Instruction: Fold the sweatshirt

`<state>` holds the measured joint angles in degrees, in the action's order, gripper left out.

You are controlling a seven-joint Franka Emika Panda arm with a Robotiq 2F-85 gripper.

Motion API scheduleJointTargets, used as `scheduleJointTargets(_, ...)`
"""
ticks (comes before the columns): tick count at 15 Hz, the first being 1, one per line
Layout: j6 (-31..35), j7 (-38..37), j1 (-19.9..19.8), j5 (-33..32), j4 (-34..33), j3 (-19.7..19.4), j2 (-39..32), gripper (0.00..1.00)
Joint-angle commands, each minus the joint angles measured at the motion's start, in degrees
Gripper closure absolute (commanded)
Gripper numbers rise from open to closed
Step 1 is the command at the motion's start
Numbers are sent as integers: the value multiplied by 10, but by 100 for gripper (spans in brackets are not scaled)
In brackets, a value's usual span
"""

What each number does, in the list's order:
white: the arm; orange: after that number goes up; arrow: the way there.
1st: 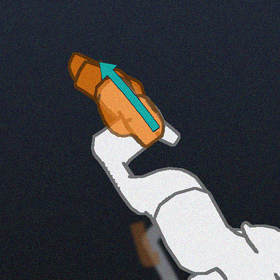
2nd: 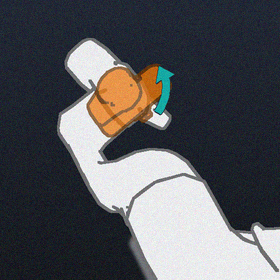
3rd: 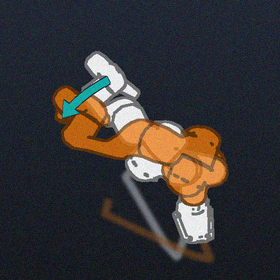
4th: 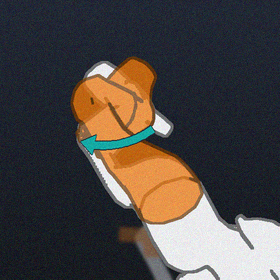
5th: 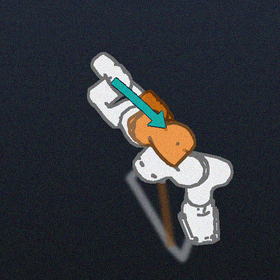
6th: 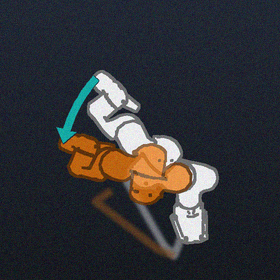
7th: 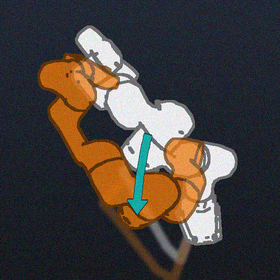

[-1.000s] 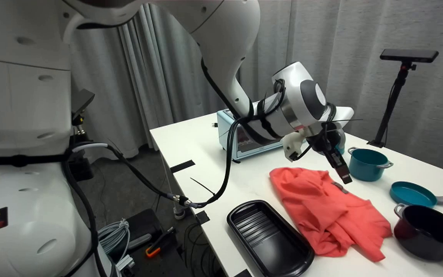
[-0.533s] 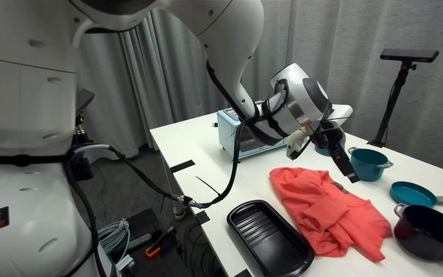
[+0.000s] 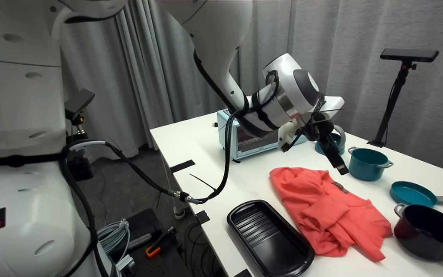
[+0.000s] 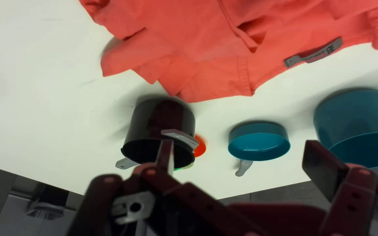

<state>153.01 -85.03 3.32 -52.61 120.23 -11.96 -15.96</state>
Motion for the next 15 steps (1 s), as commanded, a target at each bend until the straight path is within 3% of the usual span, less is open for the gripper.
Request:
scheduleJointTargets(1,-10,127,-31,83,81,37,105,0)
scheduleJointTargets(4,-46,252,-40,169,108,45,174,0)
scheduleJointTargets(8,-116,361,-48,228,132,51,272,0)
scheduleJointTargets(13,-148,427,-71,253,182,80,402,0)
scheduleJointTargets(14,-134,403,-85,245,140,91,334,0)
scheduleJointTargets(15,-134,406,-91,248,148,98,350,0)
